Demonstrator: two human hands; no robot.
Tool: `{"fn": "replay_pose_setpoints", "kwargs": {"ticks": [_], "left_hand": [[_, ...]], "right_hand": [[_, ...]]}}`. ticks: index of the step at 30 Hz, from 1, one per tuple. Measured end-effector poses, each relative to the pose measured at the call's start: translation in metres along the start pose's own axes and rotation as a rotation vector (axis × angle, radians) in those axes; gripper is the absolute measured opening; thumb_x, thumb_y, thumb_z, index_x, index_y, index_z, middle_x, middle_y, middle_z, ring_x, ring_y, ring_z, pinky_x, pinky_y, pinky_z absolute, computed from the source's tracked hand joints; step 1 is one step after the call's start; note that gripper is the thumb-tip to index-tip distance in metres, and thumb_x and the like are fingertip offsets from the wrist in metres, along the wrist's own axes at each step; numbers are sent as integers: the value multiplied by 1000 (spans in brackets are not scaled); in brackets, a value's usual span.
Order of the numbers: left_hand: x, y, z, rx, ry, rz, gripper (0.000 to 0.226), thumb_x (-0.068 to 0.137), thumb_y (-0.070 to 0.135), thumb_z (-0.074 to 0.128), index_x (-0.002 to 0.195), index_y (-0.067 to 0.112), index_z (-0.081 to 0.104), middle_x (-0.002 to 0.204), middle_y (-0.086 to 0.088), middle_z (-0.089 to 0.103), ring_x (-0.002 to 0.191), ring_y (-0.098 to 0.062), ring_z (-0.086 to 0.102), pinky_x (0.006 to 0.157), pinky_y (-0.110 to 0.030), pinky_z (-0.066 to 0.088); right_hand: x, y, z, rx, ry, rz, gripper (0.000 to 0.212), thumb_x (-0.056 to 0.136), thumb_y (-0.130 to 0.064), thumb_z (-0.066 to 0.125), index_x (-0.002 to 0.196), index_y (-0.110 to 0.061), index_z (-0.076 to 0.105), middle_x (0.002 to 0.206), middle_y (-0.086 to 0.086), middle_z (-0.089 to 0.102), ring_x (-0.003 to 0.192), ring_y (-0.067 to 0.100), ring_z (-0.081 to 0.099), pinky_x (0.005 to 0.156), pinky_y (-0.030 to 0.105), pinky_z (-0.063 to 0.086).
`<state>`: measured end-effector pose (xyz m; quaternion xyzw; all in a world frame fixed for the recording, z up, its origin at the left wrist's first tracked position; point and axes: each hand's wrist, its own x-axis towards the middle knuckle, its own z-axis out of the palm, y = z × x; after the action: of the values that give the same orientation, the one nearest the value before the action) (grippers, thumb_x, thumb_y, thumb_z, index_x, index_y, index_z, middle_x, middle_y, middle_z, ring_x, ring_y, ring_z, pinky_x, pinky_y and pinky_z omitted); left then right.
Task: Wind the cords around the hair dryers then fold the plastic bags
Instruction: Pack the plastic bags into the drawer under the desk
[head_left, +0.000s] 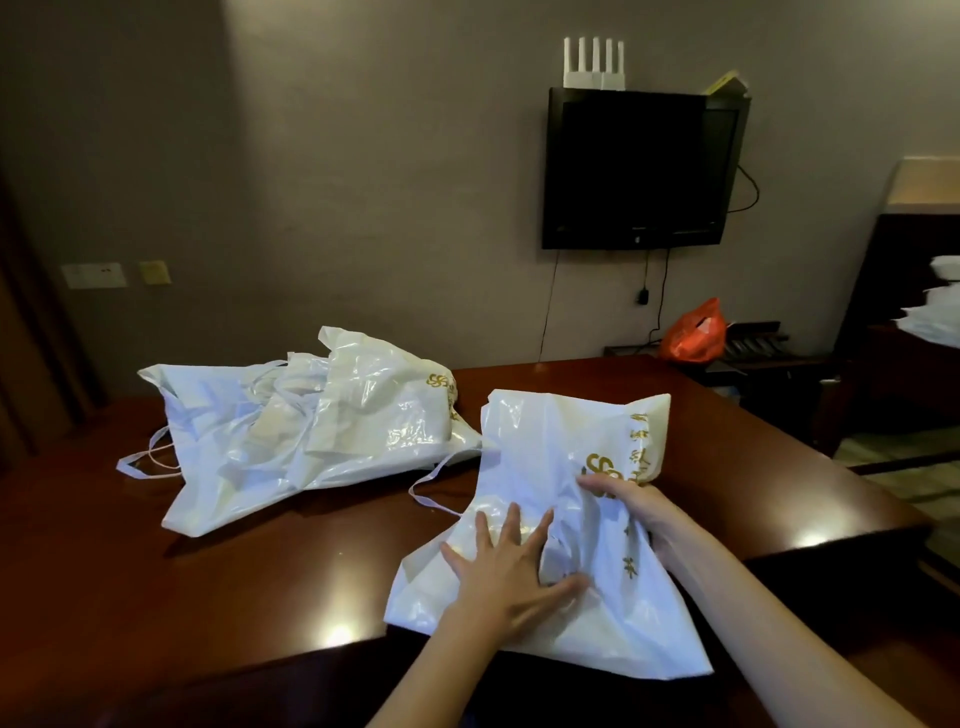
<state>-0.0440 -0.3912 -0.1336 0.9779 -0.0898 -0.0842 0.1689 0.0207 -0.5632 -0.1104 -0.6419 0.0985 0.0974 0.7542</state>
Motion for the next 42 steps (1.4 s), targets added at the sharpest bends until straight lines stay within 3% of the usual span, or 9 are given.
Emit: {"fn": "replay_pose_setpoints", "kwargs": {"ticks": [7,12,16,20,28,32,34,38,42], "left_hand": [[-6,1,-25,-384,42,-3,121,54,101,30,155,37,17,164,1,13,151,-31,6,117,-63,6],[-24,20,-27,-827,-48,35,76,86,67,53,143,16,47,155,-7,36,143,-27,33,118,-37,22],[-36,53,-29,-1204,-270,107,77,73,71,62,127,15,65,126,-7,67,118,-26,62,112,-42,38],[-49,87,-16,-1536,-434,223,57,89,45,63,133,9,58,131,-12,64,123,-25,59,109,-38,40],[-70,110,63,-1492,-367,233,51,76,11,73,126,6,63,122,-14,68,111,-28,66,91,-36,54],[-78,128,92,-1471,-307,115,41,67,8,74,107,0,71,95,-12,75,78,-20,72,71,-28,56],[-80,135,99,-1463,-311,71,37,74,6,73,109,-5,69,88,-11,74,72,-18,71,69,-27,56],[-83,130,114,-1392,-330,2,43,57,16,76,97,1,74,90,-13,75,75,-21,71,70,-28,56],[-88,122,130,-1319,-347,-71,30,52,16,74,80,9,77,81,-11,74,69,-19,69,64,-25,54]], "right_hand": [[-46,18,-29,297,53,-44,72,47,-15,82,115,-1,65,105,21,66,76,31,65,82,42,53],[-80,13,-50,335,-128,-169,74,22,-24,93,91,-8,70,77,11,70,62,21,68,58,28,58],[-117,-7,-57,351,-227,-281,12,60,-13,74,72,-14,76,71,6,71,60,17,68,53,23,56],[-133,-6,-73,266,-206,-279,16,83,-12,58,93,-9,70,76,7,73,63,17,70,56,23,57],[-163,35,-126,-180,-140,-183,74,52,-35,93,114,-7,65,106,12,73,91,25,71,72,32,59],[-168,39,-143,123,-63,-77,42,80,-42,66,104,-7,68,97,14,74,79,26,73,68,34,61],[-157,40,-152,170,80,-76,68,74,-49,72,126,-8,57,114,16,68,95,31,69,85,43,57],[-147,32,-161,-499,594,-507,79,75,-32,80,141,-18,40,140,5,48,127,23,46,105,39,39],[-145,16,-135,-1151,137,-622,46,89,-41,62,131,-21,56,136,-2,54,127,17,48,105,31,36]]}}
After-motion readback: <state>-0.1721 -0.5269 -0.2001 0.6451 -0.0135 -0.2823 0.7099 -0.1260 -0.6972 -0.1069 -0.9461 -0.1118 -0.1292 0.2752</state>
